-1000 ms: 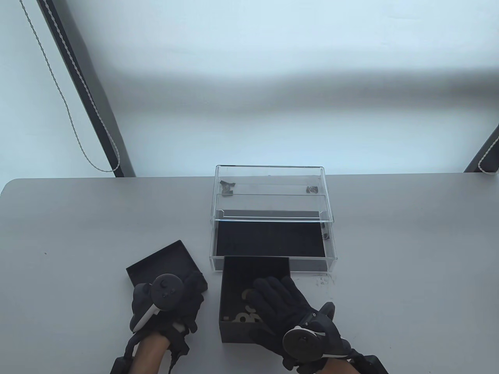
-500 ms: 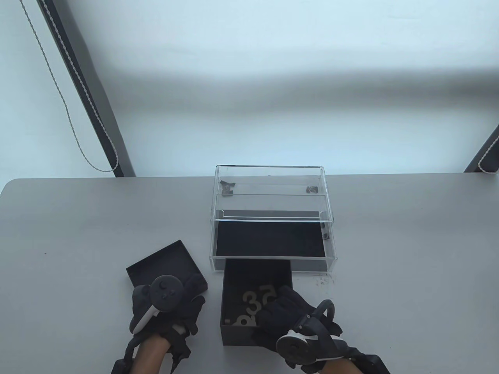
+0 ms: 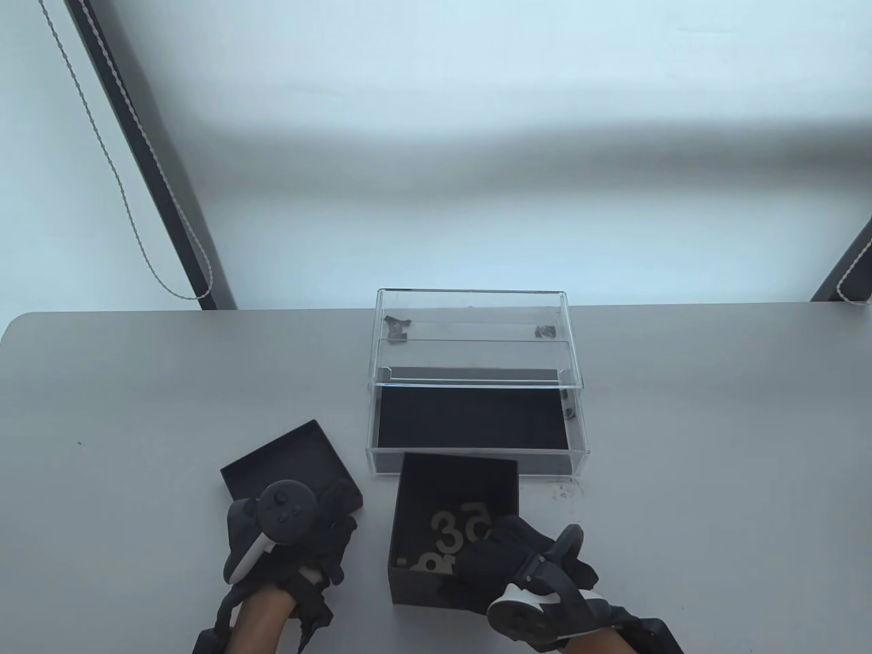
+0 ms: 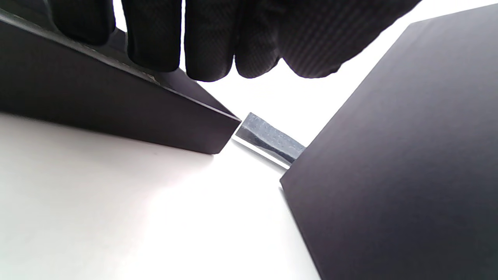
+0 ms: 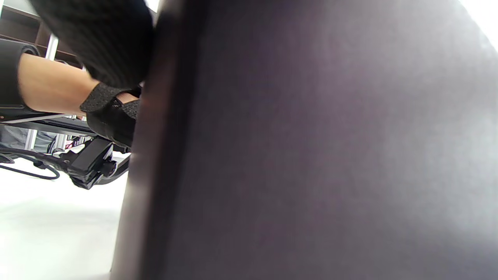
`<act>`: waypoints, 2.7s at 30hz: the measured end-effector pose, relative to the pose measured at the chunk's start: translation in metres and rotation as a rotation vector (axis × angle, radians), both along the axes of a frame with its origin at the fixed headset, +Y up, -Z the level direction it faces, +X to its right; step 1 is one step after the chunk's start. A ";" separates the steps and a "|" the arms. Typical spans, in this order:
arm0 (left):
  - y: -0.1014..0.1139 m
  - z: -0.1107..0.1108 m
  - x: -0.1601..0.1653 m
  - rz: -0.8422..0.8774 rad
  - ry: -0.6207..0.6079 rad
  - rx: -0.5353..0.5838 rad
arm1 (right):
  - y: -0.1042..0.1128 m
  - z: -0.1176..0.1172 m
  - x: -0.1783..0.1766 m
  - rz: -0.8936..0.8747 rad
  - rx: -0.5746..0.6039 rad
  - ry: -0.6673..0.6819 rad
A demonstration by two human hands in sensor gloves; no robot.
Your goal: Pour number blocks into a drawer
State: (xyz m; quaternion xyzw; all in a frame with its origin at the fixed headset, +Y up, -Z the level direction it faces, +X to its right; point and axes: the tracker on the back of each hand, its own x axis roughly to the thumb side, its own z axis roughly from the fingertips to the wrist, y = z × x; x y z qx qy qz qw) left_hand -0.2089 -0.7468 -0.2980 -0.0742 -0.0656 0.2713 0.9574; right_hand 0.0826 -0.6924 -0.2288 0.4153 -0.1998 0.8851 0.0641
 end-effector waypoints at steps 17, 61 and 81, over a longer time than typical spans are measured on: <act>0.013 0.001 -0.017 0.067 0.038 0.028 | 0.023 -0.008 0.011 -0.382 -0.043 -0.009; 0.019 0.002 -0.028 0.140 0.057 -0.013 | -0.067 -0.168 0.037 -1.630 -1.099 -0.123; 0.018 0.001 -0.026 0.138 0.050 -0.040 | -0.064 -0.165 0.063 -1.923 -1.168 -0.006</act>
